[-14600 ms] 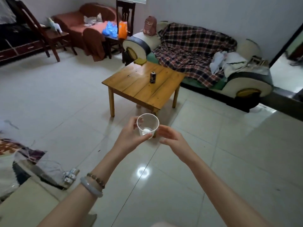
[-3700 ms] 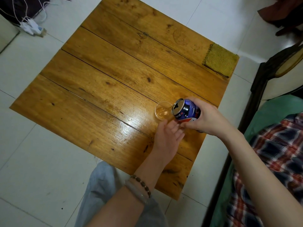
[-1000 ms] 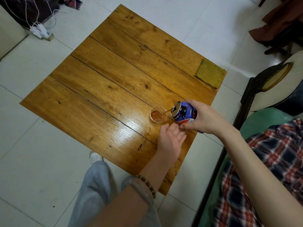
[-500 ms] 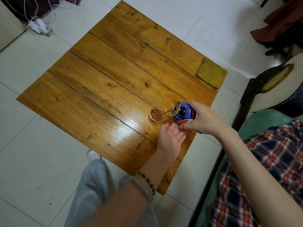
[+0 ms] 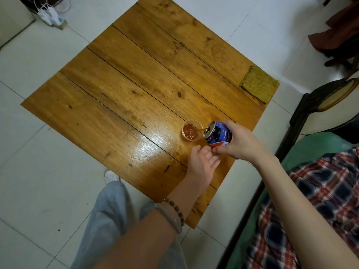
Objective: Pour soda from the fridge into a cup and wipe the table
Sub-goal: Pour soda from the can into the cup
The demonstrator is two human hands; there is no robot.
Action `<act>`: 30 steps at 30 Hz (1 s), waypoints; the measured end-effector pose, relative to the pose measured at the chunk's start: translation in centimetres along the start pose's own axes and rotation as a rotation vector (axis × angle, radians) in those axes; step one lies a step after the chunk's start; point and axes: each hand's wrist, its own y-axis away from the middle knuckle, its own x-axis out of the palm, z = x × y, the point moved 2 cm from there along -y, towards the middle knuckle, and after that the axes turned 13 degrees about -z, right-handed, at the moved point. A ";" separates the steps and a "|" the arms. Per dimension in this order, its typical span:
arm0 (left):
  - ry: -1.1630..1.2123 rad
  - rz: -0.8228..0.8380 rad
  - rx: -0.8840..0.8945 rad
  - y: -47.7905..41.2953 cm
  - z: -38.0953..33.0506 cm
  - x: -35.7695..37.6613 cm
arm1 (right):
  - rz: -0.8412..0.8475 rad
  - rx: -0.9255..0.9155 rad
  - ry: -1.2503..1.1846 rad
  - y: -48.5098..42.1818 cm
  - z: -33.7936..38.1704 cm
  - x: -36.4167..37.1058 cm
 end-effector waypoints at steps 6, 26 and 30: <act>0.025 0.006 -0.016 0.5 -0.1 0.2 | -0.003 -0.001 0.005 0.2 0.1 -0.5; 0.105 0.041 -0.024 1.7 -0.2 0.9 | -0.016 -0.029 0.015 0.5 1.4 -3.0; 0.118 0.038 -0.031 2.3 -0.3 1.2 | -0.023 -0.041 0.035 0.7 1.7 -3.6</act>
